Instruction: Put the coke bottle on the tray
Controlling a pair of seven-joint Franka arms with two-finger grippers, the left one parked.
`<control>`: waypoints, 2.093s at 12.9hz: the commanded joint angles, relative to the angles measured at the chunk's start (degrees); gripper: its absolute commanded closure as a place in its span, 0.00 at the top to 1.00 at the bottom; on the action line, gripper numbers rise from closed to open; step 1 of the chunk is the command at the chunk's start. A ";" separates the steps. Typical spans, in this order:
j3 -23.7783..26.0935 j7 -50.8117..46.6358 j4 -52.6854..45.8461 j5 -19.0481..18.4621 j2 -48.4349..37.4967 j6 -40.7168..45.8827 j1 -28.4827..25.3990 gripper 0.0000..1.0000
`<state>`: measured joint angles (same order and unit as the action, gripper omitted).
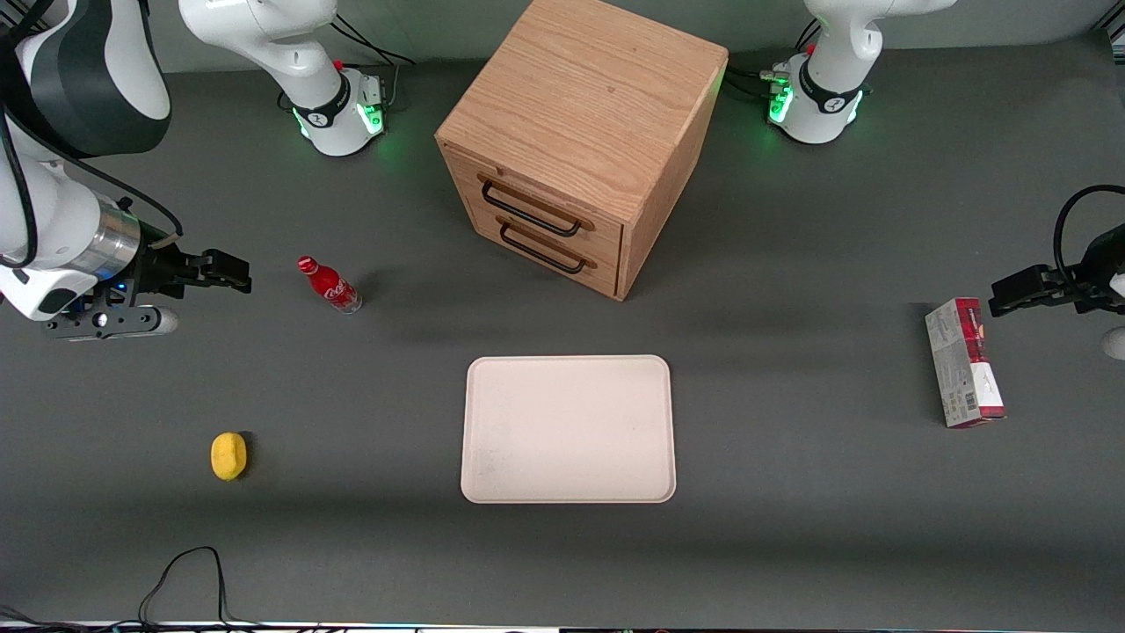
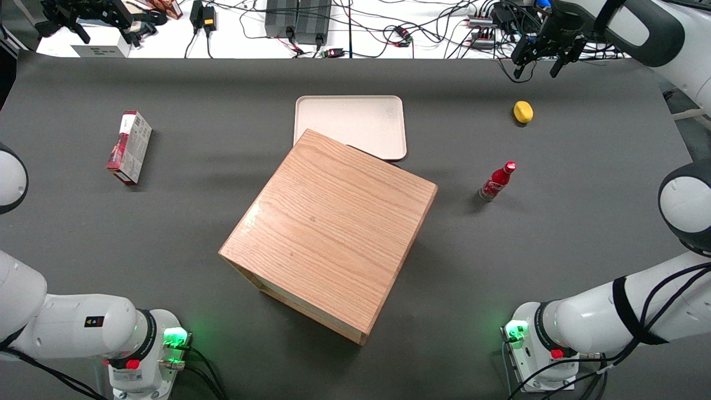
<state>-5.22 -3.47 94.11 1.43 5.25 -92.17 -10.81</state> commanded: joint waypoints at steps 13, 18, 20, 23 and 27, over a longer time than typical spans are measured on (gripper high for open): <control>-3.04 3.29 -2.09 2.44 -0.06 4.10 -1.67 1.00; -2.96 3.73 8.51 1.92 -10.49 5.96 -2.02 1.00; -2.78 3.73 17.82 1.65 -18.57 3.16 -2.20 1.00; -2.43 3.64 31.01 -0.19 -28.07 -3.34 -2.20 1.00; -2.43 3.55 33.59 -0.55 -29.95 -4.24 -2.20 1.00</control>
<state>-7.23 -0.82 125.91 1.81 -23.26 -94.83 -12.29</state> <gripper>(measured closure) 0.000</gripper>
